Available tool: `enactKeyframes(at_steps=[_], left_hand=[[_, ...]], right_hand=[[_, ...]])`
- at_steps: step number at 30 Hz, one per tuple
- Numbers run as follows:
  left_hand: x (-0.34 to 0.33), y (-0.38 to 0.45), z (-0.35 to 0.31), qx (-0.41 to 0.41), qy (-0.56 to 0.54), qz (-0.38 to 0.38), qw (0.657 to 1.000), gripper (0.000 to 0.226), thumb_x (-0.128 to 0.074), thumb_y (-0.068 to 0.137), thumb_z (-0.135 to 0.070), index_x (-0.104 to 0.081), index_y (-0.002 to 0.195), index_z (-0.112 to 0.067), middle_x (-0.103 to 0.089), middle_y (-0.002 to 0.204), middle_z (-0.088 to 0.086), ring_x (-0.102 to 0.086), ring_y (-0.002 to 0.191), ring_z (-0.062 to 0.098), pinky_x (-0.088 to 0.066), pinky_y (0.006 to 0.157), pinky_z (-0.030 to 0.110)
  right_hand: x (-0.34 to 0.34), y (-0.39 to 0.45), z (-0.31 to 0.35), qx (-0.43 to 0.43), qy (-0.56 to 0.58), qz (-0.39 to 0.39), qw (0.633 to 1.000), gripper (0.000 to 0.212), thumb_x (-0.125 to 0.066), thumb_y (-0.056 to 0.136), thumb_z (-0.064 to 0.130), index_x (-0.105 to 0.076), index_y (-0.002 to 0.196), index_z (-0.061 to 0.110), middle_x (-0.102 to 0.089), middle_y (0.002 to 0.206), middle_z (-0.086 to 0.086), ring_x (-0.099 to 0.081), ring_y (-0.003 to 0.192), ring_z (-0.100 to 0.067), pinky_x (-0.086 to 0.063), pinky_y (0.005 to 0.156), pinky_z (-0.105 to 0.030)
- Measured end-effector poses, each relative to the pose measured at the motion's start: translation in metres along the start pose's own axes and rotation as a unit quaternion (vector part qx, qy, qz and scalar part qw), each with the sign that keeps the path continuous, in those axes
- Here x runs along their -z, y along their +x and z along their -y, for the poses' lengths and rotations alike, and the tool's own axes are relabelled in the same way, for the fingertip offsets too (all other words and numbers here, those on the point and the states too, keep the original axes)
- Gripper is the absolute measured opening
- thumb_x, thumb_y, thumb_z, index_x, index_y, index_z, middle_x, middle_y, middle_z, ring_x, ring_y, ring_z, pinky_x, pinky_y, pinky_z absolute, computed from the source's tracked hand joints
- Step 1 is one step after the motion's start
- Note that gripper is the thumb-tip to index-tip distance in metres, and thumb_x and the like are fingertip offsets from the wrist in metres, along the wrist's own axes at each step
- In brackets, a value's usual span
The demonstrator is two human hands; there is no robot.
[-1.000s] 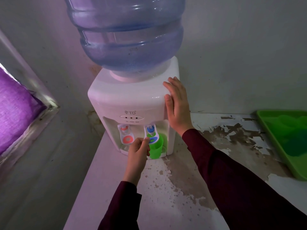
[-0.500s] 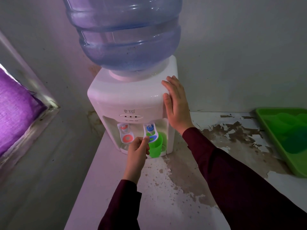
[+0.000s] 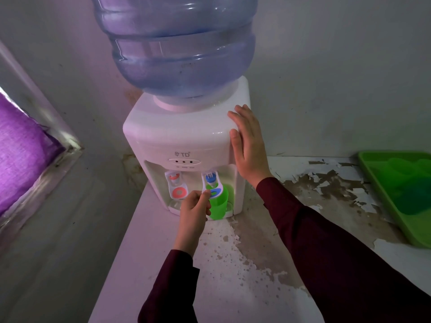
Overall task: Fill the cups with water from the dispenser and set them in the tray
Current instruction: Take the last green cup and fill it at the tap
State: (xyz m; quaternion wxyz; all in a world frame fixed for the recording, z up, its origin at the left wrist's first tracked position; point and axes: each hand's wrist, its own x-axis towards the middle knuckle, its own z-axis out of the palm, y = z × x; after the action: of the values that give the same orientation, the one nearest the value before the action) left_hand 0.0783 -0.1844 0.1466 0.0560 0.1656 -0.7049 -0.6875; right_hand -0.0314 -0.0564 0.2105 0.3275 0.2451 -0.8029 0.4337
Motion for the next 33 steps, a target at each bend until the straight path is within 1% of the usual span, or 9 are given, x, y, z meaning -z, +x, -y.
enactKeyframes(at_steps=[4,12,16,19,33], left_hand=[[-0.0001,0.0004,0.0000,0.002,0.000,-0.002,1.000,0.024,-0.052,0.093,-0.024,-0.058,0.087,-0.001,-0.051,0.064,-0.001,-0.046,0.056,0.012,-0.038,0.054,0.024],[0.0004,0.0006,-0.0007,0.002,-0.002,0.002,1.000,0.023,-0.051,0.094,-0.023,-0.058,0.086,-0.003,-0.050,0.064,-0.001,-0.046,0.056,0.010,-0.038,0.053,0.023],[0.0005,0.0010,0.0000,0.002,-0.002,0.003,1.000,0.027,-0.052,0.093,-0.024,-0.058,0.090,0.002,-0.050,0.064,-0.001,-0.046,0.056,0.010,-0.039,0.053,0.022],[0.0008,0.0014,0.0003,0.003,-0.003,0.004,1.000,0.026,-0.052,0.093,-0.024,-0.058,0.090,0.001,-0.051,0.064,-0.001,-0.046,0.056,0.009,-0.039,0.053,0.022],[-0.0002,0.0027,0.0003,0.004,0.003,-0.001,1.000,0.030,-0.051,0.094,-0.023,-0.057,0.094,0.007,-0.050,0.065,0.000,-0.046,0.056,0.010,-0.039,0.055,0.025]], right_hand=[[-0.0002,-0.0001,0.0001,0.001,0.001,0.000,1.000,0.040,-0.034,0.100,0.020,-0.052,0.130,-0.001,-0.046,0.141,-0.019,-0.034,0.139,-0.030,-0.030,0.116,-0.041],[-0.0007,0.0002,-0.0008,-0.001,0.003,-0.003,1.000,0.041,-0.034,0.100,0.020,-0.052,0.130,0.000,-0.046,0.141,-0.019,-0.033,0.139,-0.030,-0.030,0.116,-0.039],[-0.0014,-0.0002,-0.0012,0.000,0.001,-0.003,1.000,0.041,-0.034,0.100,0.020,-0.052,0.130,0.000,-0.046,0.141,-0.018,-0.034,0.139,-0.029,-0.030,0.116,-0.039],[-0.0013,-0.0001,-0.0018,0.002,0.000,-0.003,1.000,0.040,-0.034,0.100,0.020,-0.052,0.130,0.000,-0.046,0.141,-0.018,-0.034,0.139,-0.029,-0.031,0.116,-0.041],[-0.0015,-0.0002,-0.0029,0.003,-0.003,-0.003,1.000,0.042,-0.033,0.101,0.022,-0.052,0.131,0.000,-0.046,0.141,-0.018,-0.034,0.139,-0.029,-0.030,0.116,-0.040]])
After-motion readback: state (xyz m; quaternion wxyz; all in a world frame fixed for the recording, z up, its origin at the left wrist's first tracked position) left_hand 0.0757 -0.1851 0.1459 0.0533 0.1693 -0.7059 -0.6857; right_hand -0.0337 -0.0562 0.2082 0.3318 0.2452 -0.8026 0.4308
